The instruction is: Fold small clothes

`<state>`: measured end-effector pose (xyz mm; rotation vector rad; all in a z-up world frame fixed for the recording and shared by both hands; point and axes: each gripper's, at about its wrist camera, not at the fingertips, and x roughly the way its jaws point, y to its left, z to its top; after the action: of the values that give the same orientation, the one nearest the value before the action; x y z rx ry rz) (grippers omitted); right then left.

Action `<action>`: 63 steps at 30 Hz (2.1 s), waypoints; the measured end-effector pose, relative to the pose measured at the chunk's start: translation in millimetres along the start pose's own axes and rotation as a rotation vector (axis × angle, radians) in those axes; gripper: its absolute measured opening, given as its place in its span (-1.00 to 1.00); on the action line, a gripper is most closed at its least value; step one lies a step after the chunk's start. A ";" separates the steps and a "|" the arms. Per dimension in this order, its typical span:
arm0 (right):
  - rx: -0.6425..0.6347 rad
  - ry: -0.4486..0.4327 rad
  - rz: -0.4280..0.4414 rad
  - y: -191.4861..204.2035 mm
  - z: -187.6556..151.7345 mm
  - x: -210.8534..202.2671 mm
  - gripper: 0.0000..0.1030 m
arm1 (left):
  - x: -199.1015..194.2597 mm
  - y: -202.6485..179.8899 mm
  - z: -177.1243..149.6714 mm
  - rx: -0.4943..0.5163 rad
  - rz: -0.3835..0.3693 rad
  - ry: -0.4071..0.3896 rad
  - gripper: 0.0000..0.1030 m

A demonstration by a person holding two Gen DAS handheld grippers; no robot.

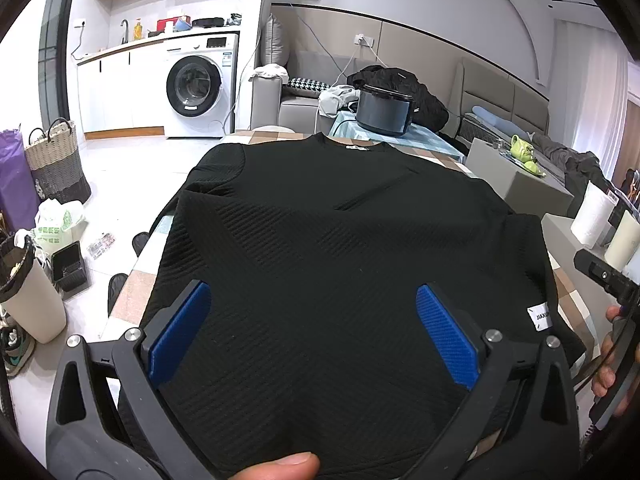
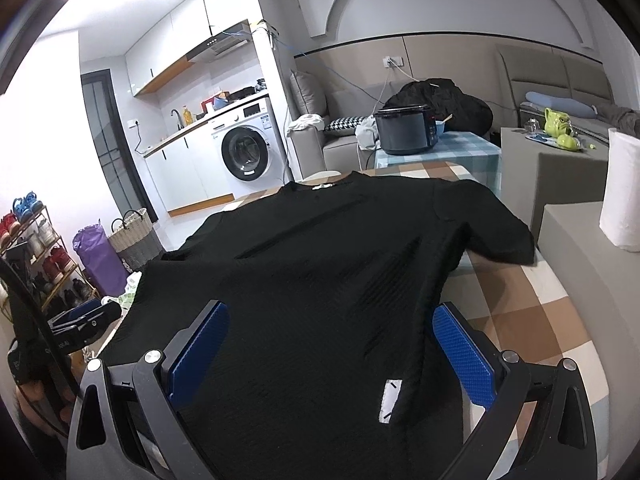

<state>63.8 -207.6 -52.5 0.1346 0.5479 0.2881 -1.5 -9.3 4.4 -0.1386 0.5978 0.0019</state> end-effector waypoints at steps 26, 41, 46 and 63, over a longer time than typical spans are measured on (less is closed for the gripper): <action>-0.007 0.012 0.000 5.0 -0.4 1.9 1.00 | -1.2 0.5 3.3 -0.001 0.003 -0.003 0.99; -0.005 0.013 0.001 5.8 -0.9 1.5 1.00 | -2.9 0.1 3.3 0.007 0.006 -0.007 0.99; 0.007 0.016 0.013 6.1 -1.4 2.1 1.00 | 1.0 4.4 2.6 0.002 0.016 0.006 0.99; 0.161 0.040 0.035 -7.5 45.7 10.4 1.00 | 27.5 51.1 45.6 -0.077 0.031 0.021 0.98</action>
<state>98.3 -213.9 -20.4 0.2950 0.6092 0.2812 44.7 46.2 19.6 -0.2040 0.6214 0.0532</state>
